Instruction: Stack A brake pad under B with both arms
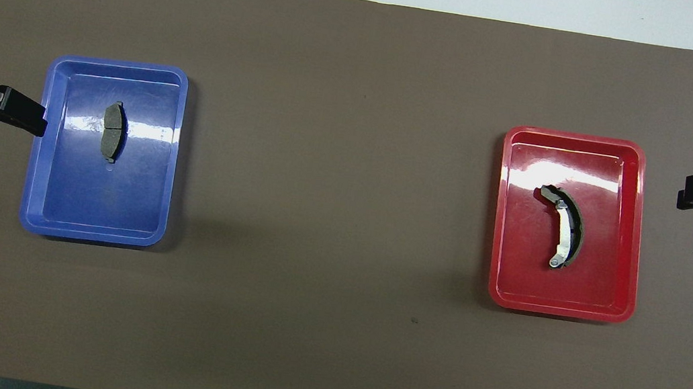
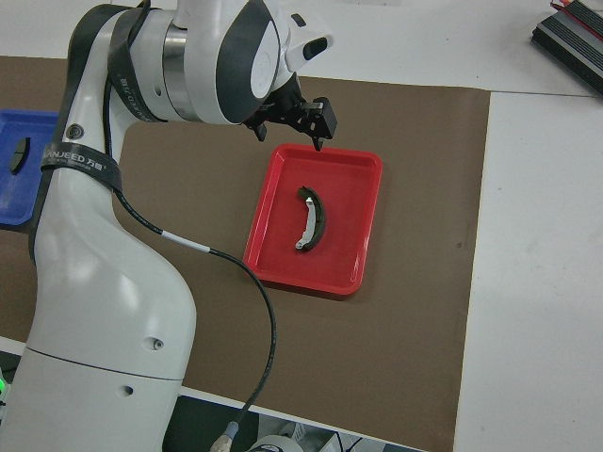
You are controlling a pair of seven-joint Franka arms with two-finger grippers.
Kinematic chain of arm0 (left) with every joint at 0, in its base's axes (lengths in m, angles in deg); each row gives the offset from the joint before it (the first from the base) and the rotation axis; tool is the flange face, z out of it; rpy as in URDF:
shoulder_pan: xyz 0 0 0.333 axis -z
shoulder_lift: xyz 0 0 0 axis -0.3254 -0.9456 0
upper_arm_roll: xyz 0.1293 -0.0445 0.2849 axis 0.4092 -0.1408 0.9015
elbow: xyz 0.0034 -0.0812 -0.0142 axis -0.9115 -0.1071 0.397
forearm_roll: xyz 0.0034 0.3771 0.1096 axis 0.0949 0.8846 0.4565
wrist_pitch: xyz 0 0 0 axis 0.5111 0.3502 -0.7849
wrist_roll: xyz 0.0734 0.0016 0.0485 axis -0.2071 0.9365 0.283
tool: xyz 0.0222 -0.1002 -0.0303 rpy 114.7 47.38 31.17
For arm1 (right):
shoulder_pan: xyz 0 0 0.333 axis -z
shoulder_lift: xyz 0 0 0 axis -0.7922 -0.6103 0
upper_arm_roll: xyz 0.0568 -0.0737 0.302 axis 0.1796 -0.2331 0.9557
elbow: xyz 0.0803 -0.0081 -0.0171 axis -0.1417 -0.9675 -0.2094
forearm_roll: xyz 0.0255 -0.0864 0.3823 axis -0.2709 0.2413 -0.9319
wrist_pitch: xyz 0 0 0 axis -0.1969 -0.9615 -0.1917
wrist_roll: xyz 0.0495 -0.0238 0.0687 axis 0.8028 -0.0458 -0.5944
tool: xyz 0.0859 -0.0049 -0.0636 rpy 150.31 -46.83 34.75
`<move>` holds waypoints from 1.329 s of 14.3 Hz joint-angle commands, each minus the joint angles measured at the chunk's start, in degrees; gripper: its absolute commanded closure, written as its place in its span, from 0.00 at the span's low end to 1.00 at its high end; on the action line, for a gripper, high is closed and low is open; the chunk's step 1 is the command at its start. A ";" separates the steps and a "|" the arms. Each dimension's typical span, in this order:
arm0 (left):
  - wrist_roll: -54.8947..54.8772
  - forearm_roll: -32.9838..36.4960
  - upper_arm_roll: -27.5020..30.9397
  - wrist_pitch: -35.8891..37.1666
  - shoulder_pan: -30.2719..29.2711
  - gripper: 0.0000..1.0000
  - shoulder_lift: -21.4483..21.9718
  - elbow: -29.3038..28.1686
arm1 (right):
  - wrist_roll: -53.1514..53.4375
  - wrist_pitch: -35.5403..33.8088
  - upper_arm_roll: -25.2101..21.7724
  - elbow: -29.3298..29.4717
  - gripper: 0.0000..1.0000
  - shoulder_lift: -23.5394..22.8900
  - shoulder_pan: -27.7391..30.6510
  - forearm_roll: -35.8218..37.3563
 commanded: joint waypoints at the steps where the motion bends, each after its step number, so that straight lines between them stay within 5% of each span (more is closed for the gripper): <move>1: -0.34 -0.20 -0.08 -0.65 -0.40 0.01 1.48 -1.56 | -1.61 0.64 0.23 -1.02 0.00 0.60 0.24 0.01; 19: -0.43 -0.73 -0.34 -5.47 0.48 0.01 1.22 -1.82 | -1.43 0.03 0.23 -1.02 0.00 0.69 0.32 -0.08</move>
